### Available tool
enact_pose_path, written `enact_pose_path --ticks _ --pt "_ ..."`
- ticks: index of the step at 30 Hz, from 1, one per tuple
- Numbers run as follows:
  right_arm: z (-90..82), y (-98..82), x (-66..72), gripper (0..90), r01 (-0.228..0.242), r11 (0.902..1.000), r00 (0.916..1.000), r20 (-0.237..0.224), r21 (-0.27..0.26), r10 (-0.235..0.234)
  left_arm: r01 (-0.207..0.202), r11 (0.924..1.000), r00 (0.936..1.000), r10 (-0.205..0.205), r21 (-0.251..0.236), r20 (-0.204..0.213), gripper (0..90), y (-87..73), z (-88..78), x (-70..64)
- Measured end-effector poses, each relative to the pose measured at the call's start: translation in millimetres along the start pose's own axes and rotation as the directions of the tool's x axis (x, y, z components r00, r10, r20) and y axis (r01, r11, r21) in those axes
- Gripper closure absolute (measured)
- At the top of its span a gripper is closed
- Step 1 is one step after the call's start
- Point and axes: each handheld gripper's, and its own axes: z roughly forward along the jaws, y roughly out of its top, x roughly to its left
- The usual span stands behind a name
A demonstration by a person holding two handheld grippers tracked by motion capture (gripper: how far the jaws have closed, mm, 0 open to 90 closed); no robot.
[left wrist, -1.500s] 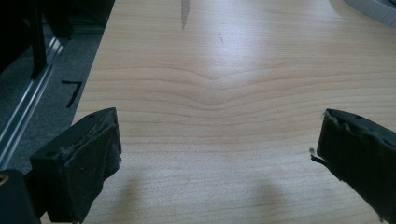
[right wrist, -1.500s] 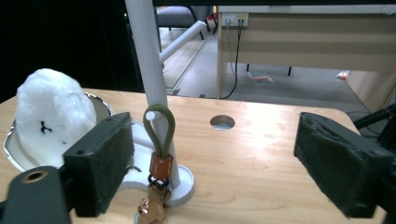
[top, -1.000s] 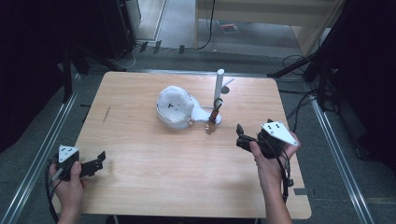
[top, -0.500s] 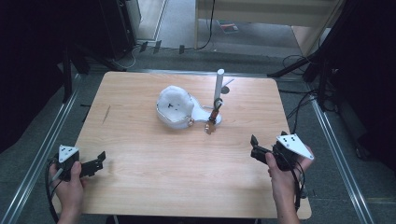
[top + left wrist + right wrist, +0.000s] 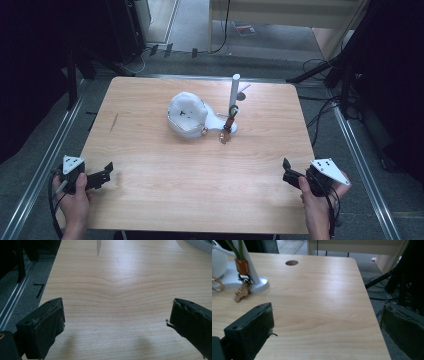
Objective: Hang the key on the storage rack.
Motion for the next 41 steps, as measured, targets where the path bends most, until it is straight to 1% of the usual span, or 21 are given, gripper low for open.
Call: enact_pose_path --ticks 3,6,10,11,16,22,24,28,32,34,35,38,39,41 --pt "-3.2 -8.4 -8.4 0.0 0.001 0.9999 1.0 0.01 0.015 -0.001 0.0 1.0 1.0 0.0 0.0 0.0 0.3 0.0 0.0 0.0" --pt "-6.7 -17.4 -17.0 0.0 -0.014 0.9994 0.9998 0.015 0.03 0.014 -0.001 1.0 1.0 0.001 0.0 -0.001 0.3 0.0 0.1 -0.1" --pt "-10.3 -29.5 -26.1 0.0 -0.037 0.9985 0.9993 0.005 0.041 0.037 0.001 1.0 1.0 -0.001 -0.001 -0.001 0.3 0.0 0.0 0.0" --pt "-10.9 -31.8 -28.2 0.0 -0.033 0.9985 0.9995 0.004 0.043 0.032 0.004 1.0 1.0 -0.004 -0.002 0.0 0.3 0.0 -0.1 0.2" --pt "-16.6 -43.6 -39.4 0.0 -0.049 0.9972 0.9987 0.017 0.057 0.048 0.003 1.0 1.0 -0.003 0.0 0.0 0.3 0.0 0.0 0.2" --pt "-22.5 -53.9 -50.3 0.0 -0.081 0.9954 0.9965 0.027 0.052 0.079 0.012 0.9999 0.9999 -0.012 -0.002 -0.005 0.2 -0.1 -0.3 0.4" --pt "-23.5 -56.8 -53.9 0.0 -0.101 0.9936 0.9947 0.026 0.051 0.1 0.017 0.9999 0.9998 -0.017 -0.005 -0.007 0.3 -0.1 -0.2 0.7" --pt "-22.9 -62.5 -62.1 0.0 -0.116 0.9919 0.9927 0.039 0.051 0.114 0.018 0.9998 0.9998 -0.018 -0.008 -0.008 0.2 0.0 0.0 0.8" --pt "-23.7 -65.1 -66.4 0.0 -0.155 0.9869 0.9877 0.03 0.046 0.154 0.019 0.9998 0.9998 -0.019 -0.005 -0.009 0.2 0.1 0.0 0.9" --pt "-24.5 -65.4 -67.3 0.0 -0.154 0.9872 0.9879 0.026 0.042 0.153 0.018 0.9998 0.9998 -0.018 -0.006 -0.009 0.3 0.1 0.1 0.9" --pt "-24.9 -65.6 -67.3 0.0 -0.161 0.986 0.9867 0.032 0.044 0.159 0.019 0.9998 0.9998 -0.019 -0.006 -0.01 0.2 0.2 0.1 0.9" --pt "-25.7 -66.3 -68.1 0.0 -0.175 0.9837 0.9844 0.025 0.041 0.174 0.021 0.9997 0.9998 -0.021 -0.011 -0.007 0.2 0.1 0.0 1.1" --pt "-25.9 -66.7 -68.7 0.0 -0.172 0.9843 0.9849 0.026 0.04 0.171 0.023 0.9996 0.9997 -0.023 -0.017 -0.004 0.2 0.2 0.2 1.0" --pt "-26.0 -67.1 -69.1 0.0 -0.174 0.984 0.9846 0.025 0.037 0.173 0.018 0.9998 0.9998 -0.018 -0.014 -0.004 0.2 0.5 0.2 1.2"
